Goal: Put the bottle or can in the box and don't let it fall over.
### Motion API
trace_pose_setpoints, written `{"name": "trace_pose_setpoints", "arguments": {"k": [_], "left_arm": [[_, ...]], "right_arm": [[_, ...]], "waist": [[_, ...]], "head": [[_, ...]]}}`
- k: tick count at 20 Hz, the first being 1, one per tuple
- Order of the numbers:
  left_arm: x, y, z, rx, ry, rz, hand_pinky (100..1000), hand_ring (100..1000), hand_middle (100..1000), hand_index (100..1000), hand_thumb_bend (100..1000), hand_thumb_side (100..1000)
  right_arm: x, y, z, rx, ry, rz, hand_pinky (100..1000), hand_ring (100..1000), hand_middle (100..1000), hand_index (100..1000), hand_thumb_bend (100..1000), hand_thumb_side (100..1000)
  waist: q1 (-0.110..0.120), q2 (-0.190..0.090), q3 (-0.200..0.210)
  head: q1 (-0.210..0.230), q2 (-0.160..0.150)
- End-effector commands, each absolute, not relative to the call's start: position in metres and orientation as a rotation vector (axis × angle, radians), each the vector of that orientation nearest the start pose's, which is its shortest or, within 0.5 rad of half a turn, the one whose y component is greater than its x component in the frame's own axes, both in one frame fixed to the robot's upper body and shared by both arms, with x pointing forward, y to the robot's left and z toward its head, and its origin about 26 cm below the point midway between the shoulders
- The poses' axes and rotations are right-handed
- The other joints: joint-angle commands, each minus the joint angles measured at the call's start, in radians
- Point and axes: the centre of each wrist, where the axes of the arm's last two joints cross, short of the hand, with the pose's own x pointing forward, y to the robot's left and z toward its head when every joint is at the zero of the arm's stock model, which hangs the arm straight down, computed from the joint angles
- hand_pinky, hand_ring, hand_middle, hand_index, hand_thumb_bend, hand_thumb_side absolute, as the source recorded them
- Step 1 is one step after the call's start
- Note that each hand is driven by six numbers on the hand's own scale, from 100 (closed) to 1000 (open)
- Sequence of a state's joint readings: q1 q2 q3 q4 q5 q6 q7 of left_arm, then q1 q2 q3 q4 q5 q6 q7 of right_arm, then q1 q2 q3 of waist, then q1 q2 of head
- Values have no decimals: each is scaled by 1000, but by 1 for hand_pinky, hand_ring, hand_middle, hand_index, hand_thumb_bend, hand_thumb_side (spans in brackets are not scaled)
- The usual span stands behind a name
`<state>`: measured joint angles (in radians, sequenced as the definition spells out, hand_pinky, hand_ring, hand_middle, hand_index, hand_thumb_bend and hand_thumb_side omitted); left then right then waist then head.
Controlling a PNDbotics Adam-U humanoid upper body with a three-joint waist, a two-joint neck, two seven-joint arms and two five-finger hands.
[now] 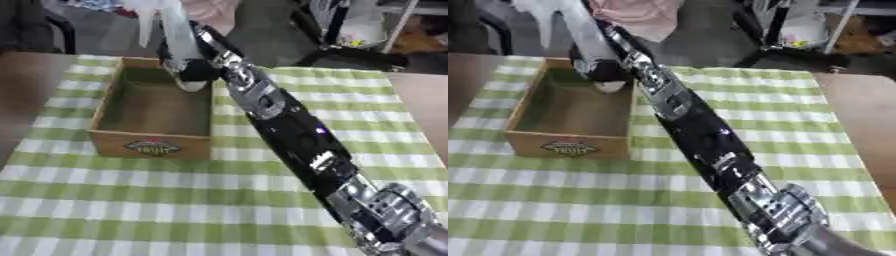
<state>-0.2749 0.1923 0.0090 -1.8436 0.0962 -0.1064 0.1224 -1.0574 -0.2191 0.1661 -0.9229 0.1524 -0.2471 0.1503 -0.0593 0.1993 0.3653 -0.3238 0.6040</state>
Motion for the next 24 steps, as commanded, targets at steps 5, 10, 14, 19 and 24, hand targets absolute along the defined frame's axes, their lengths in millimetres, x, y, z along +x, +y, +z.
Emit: {"name": "trace_pose_setpoints", "arguments": {"k": [5, 10, 14, 19, 24], "left_arm": [[319, 248, 155, 27, -2242, -51, 805, 1000, 1000, 991, 239, 852], [319, 250, 154, 33, -2237, -49, 805, 1000, 1000, 991, 239, 854], [318, 251, 152, 42, -2234, -45, 805, 1000, 1000, 991, 238, 854], [316, 255, 148, 61, -2217, -41, 804, 1000, 1000, 991, 238, 858], [314, 260, 142, 87, -2197, -35, 804, 1000, 1000, 991, 239, 861]], "right_arm": [[485, -157, 211, -194, -2113, 1118, 989, 896, 999, 1000, 100, 498], [487, -166, 207, -257, -2115, 1141, 1000, 939, 1000, 1000, 148, 571], [488, -182, 206, -276, -2124, 1056, 1000, 949, 1000, 1000, 137, 564], [487, -208, 217, -246, -2159, 883, 1000, 929, 1000, 1000, 109, 559], [478, -219, 226, -135, -2173, 814, 1000, 919, 1000, 1000, 100, 567]], "waist": [[3, -14, -5], [5, -14, -15], [7, -14, -30], [8, -20, -65], [5, -30, -121]], "head": [[-1, -12], [2, -11], [8, -7], [24, 3], [54, 15]]}}
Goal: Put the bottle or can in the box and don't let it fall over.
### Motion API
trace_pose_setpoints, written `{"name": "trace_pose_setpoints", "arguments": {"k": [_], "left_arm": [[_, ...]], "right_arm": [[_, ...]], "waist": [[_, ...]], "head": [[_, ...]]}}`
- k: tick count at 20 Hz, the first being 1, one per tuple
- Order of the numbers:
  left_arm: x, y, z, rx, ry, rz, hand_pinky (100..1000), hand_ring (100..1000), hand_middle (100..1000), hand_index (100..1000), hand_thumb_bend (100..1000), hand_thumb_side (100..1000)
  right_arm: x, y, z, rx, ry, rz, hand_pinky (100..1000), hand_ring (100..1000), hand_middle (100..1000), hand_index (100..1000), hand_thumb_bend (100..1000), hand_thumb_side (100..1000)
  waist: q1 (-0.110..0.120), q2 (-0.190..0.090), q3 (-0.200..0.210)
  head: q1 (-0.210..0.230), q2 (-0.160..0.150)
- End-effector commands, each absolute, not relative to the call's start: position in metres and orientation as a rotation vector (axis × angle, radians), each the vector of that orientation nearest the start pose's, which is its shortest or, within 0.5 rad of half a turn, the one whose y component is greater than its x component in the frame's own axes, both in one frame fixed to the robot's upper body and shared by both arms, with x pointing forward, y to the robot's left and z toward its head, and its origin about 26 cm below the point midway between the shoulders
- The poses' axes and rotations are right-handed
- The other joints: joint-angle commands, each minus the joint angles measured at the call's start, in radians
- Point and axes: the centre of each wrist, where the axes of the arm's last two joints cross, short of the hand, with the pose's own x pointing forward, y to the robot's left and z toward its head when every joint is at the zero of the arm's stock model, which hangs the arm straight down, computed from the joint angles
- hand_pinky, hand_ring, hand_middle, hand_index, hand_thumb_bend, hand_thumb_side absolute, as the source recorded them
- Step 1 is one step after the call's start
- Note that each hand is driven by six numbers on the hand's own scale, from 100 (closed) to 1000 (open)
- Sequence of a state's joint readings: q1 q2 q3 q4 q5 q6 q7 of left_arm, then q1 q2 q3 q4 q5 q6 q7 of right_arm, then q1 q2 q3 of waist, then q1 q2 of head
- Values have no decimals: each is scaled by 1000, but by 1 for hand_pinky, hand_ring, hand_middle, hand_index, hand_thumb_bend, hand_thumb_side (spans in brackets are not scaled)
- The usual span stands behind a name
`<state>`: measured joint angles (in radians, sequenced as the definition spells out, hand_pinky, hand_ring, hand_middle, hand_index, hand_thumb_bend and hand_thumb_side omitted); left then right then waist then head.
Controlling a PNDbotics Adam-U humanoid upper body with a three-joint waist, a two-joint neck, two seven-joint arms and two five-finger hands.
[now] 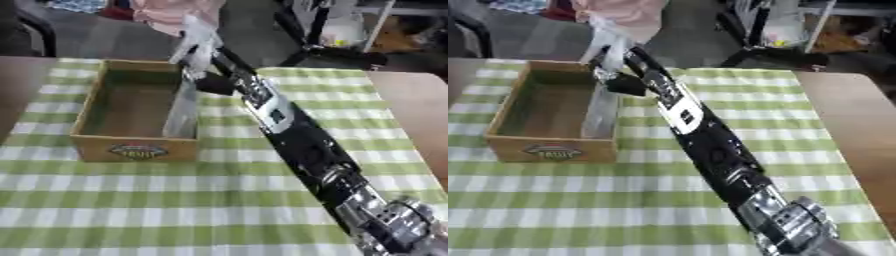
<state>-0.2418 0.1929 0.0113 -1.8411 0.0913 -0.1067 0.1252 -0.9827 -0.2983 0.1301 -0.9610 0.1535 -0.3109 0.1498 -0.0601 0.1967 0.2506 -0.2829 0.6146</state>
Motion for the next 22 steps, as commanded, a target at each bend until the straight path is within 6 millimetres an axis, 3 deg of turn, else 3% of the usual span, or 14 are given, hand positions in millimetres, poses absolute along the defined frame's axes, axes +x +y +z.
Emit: {"name": "trace_pose_setpoints", "arguments": {"k": [1, 4, 5, 6, 11, 16, 22], "left_arm": [[314, 260, 141, 89, -2195, -36, 804, 1000, 1000, 991, 239, 861], [314, 260, 141, 89, -2194, -41, 804, 1000, 1000, 991, 239, 861], [314, 260, 141, 90, -2193, -42, 804, 1000, 1000, 992, 239, 861], [314, 261, 140, 94, -2193, -41, 804, 1000, 1000, 992, 239, 861], [314, 263, 139, 105, -2186, -38, 804, 1000, 1000, 992, 241, 863], [313, 265, 136, 119, -2176, -37, 803, 1000, 1000, 992, 242, 863], [312, 268, 132, 132, -2160, -42, 803, 1000, 1000, 992, 244, 865]], "right_arm": [[476, -218, 227, -111, -2174, 816, 1000, 917, 1000, 1000, 100, 571], [471, -213, 229, -51, -2170, 845, 1000, 913, 1000, 1000, 100, 580], [470, -211, 231, -38, -2169, 872, 1000, 913, 1000, 1000, 142, 559], [468, -209, 234, -32, -2168, 924, 1000, 915, 1000, 1000, 108, 581], [464, -208, 233, -37, -2042, 1272, 1000, 920, 1000, 1000, 131, 626], [468, -233, 210, -75, -1847, 1439, 1000, 925, 1000, 1000, 149, 652], [458, -271, 194, -107, -1810, 1428, 1000, 920, 1000, 1000, 144, 643]], "waist": [[6, -28, -15], [8, -30, -30], [9, -30, -31], [9, -31, -31], [6, -35, -29], [-2, -43, -43], [-13, -53, -100]], "head": [[16, 6], [18, 8], [18, 8], [18, 8], [21, 9], [31, 8], [43, 21]]}}
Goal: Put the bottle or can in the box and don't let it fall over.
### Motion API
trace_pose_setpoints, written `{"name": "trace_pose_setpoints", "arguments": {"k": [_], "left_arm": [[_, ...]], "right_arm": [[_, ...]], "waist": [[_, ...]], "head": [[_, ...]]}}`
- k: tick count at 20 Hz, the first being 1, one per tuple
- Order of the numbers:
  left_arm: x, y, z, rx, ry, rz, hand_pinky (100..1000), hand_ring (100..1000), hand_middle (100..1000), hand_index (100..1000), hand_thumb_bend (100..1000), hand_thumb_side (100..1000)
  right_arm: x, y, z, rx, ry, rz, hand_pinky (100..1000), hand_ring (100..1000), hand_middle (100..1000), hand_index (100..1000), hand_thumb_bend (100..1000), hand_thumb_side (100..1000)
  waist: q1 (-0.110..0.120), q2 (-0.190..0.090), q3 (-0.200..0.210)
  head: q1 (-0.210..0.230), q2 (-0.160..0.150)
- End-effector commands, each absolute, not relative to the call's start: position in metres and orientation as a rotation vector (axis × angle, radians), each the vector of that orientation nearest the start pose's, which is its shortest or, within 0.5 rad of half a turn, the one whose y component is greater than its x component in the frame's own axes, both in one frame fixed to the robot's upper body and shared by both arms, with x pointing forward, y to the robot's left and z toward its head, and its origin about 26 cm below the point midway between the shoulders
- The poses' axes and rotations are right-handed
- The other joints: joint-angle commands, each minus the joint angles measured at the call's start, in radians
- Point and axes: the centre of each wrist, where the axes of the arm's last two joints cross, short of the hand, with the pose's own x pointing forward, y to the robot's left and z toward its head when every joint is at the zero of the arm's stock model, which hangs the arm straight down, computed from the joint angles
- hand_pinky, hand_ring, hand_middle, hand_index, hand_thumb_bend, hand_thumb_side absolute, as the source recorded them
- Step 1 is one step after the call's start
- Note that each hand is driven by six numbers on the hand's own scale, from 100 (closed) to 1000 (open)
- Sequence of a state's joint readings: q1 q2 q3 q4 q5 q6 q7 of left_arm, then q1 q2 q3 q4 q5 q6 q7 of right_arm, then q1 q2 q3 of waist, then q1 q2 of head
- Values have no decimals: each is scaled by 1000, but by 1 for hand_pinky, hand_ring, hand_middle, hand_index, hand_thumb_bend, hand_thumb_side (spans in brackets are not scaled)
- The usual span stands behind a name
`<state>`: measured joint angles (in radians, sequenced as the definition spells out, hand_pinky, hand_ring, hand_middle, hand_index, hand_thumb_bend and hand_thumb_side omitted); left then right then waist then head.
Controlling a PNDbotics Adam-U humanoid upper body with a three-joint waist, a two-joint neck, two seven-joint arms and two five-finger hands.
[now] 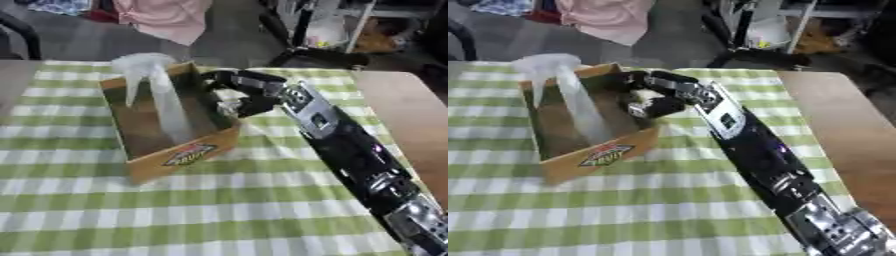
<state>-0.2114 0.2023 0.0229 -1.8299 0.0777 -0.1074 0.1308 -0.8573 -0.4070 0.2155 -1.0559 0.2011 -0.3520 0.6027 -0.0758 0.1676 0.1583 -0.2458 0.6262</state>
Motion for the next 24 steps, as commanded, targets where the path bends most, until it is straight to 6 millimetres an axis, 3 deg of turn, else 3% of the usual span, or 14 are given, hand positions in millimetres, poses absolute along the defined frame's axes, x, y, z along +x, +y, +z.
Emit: {"name": "trace_pose_setpoints", "arguments": {"k": [1, 7, 11, 13, 15, 19, 24], "left_arm": [[312, 269, 131, 132, -2157, -45, 803, 1000, 1000, 992, 244, 865], [309, 273, 122, 149, -2123, -48, 802, 1000, 1000, 992, 246, 872], [307, 279, 119, 177, -2115, -42, 802, 1000, 1000, 990, 244, 871], [307, 280, 119, 183, -2115, -39, 802, 1000, 1000, 989, 244, 870], [306, 280, 119, 176, -2113, -39, 802, 1000, 1000, 989, 243, 872], [306, 278, 116, 170, -2103, -60, 802, 1000, 1000, 989, 241, 875], [307, 274, 113, 143, -2087, -87, 801, 1000, 1000, 988, 241, 877]], "right_arm": [[453, -281, 194, -118, -1830, 1403, 1000, 918, 1000, 1000, 138, 634], [400, -348, 193, -226, -2000, 1081, 990, 902, 1000, 1000, 118, 585], [369, -368, 180, -276, -2091, 808, 972, 886, 1000, 1000, 100, 558], [359, -369, 171, -285, -2110, 698, 953, 870, 1000, 1000, 107, 504], [351, -363, 159, -264, -2132, 581, 939, 858, 988, 1000, 100, 559], [339, -344, 137, -191, -2164, 358, 915, 836, 974, 1000, 100, 554], [325, -326, 120, -184, -2157, 192, 885, 810, 965, 1000, 100, 530]], "waist": [[-1, -26, -18], [-19, -33, -61], [-15, -38, -80], [-10, -38, -92], [-3, -39, -111], [14, -39, -143], [21, -38, -153]], "head": [[7, 12], [55, 19], [97, 26], [115, 33], [134, 46], [162, 68], [175, 95]]}}
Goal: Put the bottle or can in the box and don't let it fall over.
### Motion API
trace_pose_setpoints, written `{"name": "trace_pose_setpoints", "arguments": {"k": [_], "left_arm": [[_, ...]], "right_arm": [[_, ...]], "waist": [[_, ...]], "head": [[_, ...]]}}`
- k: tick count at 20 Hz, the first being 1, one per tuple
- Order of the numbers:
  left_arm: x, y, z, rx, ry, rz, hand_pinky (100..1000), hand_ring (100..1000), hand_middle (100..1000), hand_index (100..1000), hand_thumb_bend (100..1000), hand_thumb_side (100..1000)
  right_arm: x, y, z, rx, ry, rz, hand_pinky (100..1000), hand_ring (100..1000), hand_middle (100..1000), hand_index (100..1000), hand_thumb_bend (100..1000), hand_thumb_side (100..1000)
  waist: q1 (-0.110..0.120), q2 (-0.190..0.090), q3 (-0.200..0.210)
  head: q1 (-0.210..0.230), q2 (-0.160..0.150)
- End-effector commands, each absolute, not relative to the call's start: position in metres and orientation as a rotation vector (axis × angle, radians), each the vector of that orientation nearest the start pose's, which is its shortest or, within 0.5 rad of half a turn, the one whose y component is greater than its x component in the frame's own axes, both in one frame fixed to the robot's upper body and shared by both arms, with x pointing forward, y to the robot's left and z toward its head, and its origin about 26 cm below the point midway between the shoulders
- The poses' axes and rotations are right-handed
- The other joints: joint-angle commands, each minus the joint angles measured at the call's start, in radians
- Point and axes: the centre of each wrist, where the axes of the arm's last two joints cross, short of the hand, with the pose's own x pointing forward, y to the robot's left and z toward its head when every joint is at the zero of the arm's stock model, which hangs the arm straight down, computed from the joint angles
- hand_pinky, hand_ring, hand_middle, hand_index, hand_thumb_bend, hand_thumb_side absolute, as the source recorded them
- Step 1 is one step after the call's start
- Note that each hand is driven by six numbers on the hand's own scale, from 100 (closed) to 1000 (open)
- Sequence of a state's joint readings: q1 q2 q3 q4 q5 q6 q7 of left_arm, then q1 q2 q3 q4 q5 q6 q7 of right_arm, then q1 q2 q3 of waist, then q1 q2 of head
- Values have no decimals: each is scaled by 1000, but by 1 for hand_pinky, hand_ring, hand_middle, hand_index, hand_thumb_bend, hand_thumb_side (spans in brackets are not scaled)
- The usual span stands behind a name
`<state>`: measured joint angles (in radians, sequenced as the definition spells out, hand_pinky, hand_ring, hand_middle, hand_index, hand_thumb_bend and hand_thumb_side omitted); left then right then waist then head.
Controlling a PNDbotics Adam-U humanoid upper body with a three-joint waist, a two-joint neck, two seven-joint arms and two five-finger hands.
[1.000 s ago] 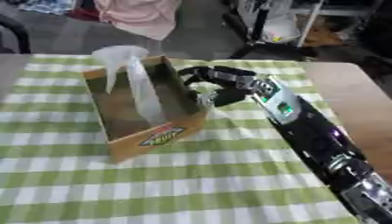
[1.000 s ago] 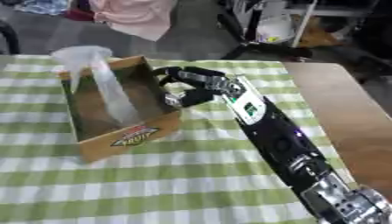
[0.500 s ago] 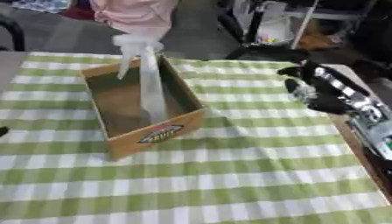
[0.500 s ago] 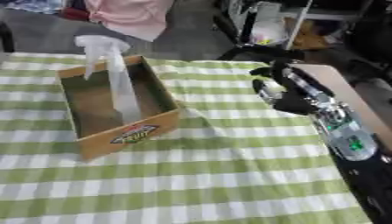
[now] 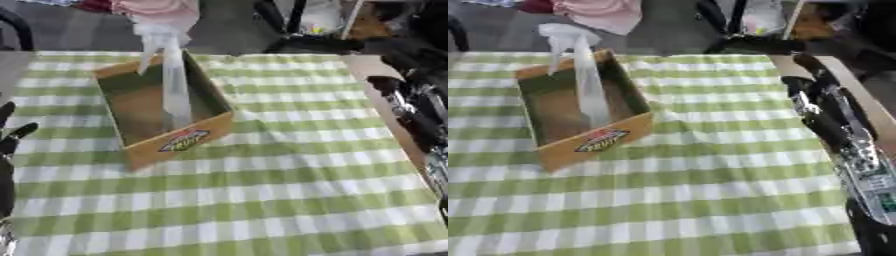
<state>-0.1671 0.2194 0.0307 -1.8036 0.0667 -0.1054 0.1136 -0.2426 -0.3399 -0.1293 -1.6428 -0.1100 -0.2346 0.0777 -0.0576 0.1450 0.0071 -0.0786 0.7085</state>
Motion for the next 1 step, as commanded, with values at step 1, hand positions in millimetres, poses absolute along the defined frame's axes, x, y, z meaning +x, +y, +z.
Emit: {"name": "trace_pose_setpoints", "arguments": {"k": [1], "left_arm": [[307, 273, 112, 143, -2083, -94, 801, 1000, 1000, 988, 240, 878]], "right_arm": [[323, -323, 117, -186, -2151, 174, 884, 809, 965, 1000, 100, 530]], "waist": [[3, -15, -2]], "head": [[13, 16]]}}
